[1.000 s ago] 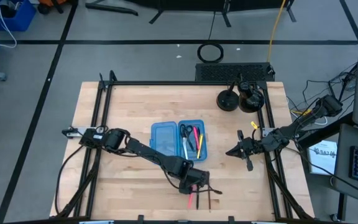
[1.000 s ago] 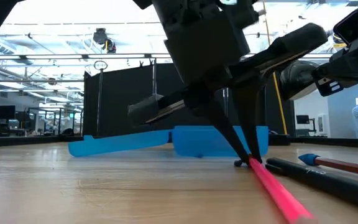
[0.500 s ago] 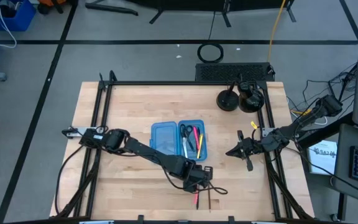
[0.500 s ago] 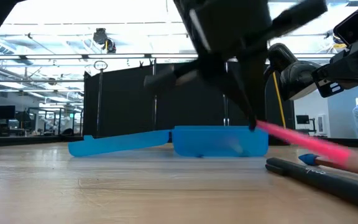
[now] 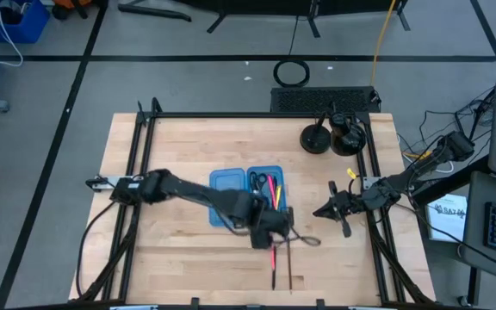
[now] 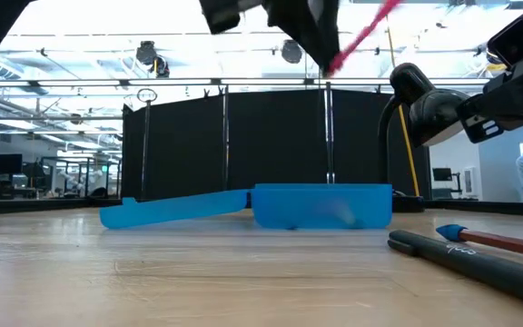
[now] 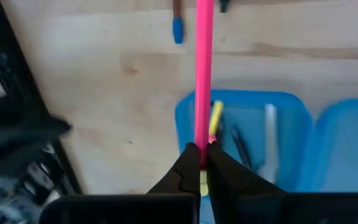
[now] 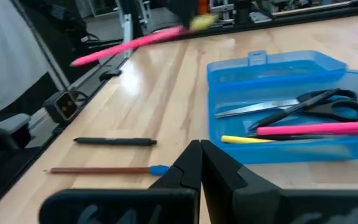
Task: Pick & place school supplies into a supply box
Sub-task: Put the pink pencil into the blue supply box, then adjust the pink pencil in the blue supply box, then put the brown pencil into the blue supply box
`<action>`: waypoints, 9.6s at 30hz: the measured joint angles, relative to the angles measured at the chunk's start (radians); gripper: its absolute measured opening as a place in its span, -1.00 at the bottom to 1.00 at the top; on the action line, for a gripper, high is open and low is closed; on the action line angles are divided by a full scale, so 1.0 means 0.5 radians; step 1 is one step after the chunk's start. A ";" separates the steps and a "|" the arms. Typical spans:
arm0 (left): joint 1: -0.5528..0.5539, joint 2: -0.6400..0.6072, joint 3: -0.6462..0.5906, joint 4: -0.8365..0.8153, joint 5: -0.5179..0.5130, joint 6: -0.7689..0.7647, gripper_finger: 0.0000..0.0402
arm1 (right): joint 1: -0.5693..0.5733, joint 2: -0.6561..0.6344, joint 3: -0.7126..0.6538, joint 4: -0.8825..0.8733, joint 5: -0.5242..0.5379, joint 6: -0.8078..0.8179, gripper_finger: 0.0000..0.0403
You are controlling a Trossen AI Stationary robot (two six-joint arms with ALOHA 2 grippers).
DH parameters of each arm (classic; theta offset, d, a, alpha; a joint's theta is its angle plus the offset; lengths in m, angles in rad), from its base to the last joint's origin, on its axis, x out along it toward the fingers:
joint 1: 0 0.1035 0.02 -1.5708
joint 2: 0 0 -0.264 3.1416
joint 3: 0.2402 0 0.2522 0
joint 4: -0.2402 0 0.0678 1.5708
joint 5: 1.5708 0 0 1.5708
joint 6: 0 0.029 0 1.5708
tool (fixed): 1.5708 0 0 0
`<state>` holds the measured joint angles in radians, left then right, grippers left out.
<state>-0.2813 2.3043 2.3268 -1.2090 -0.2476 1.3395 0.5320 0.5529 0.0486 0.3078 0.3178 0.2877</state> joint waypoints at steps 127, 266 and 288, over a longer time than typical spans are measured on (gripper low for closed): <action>0.499 -0.024 -0.742 0.775 0.248 -0.509 -0.86 | 0.001 0.010 0.001 -0.087 -0.068 -0.001 -1.00; -0.047 -1.258 -1.377 0.000 -0.312 -1.231 -0.99 | 0.000 0.014 0.001 -0.053 -0.173 -0.102 -1.00; -0.272 -2.960 -4.329 3.419 -0.222 -2.508 -0.99 | 0.000 0.015 0.000 -0.039 -0.153 -0.087 -1.00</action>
<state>-0.4171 0.8245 0.1623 0.5006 -0.3584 0.0858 0.5320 0.5606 0.0487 0.2881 0.2413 0.2441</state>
